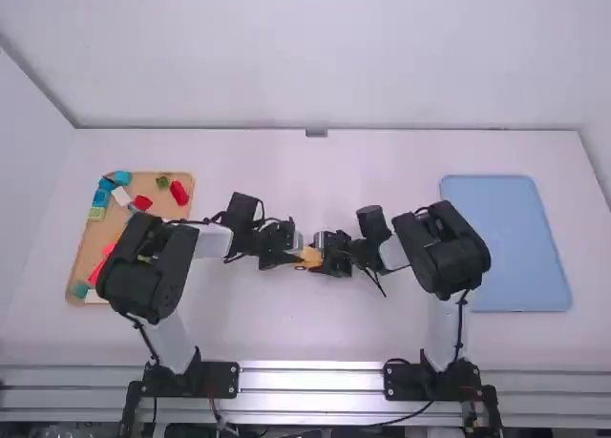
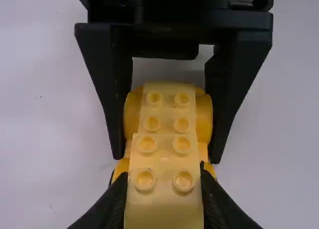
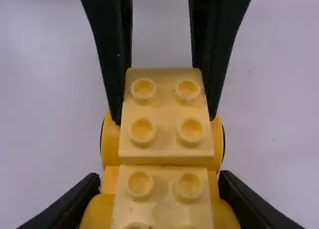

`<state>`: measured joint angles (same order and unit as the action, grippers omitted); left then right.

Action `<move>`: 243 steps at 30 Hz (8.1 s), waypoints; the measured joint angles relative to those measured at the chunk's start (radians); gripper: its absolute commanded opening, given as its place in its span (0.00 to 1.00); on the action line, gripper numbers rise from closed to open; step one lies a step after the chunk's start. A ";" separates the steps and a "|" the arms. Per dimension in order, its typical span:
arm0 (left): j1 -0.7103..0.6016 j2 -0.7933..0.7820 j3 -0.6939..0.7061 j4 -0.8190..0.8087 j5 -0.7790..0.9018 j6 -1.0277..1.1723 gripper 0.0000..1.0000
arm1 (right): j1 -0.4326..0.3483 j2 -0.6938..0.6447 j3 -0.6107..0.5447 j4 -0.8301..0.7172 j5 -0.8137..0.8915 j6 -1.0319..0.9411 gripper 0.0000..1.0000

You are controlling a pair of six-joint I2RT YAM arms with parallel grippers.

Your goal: Assemble lego blocks to make yellow taxi

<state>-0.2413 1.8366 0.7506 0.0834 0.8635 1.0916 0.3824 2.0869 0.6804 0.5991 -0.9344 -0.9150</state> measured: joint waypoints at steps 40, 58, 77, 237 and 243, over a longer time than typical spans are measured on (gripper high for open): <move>-0.003 0.000 0.000 0.015 -0.001 0.000 0.66 | 0.001 0.000 0.000 -0.001 -0.001 0.000 0.45; 0.140 -0.021 0.000 0.011 0.239 -0.003 1.00 | 0.001 0.000 0.000 -0.002 -0.002 -0.001 0.45; 0.081 -0.023 0.000 -0.022 0.212 0.000 0.04 | 0.001 0.000 0.000 -0.002 -0.002 -0.001 0.45; 0.767 0.100 0.786 -1.115 -0.890 -1.414 0.81 | 0.262 -0.159 0.903 -0.715 0.314 0.311 0.99; 0.787 0.104 0.741 -1.014 -0.934 -1.469 0.73 | 0.262 -0.159 0.902 -0.720 0.346 0.310 0.98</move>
<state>0.5457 1.9408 1.4918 -0.9310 -0.0704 -0.3779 0.6449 1.9278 1.5826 -0.1207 -0.5888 -0.6048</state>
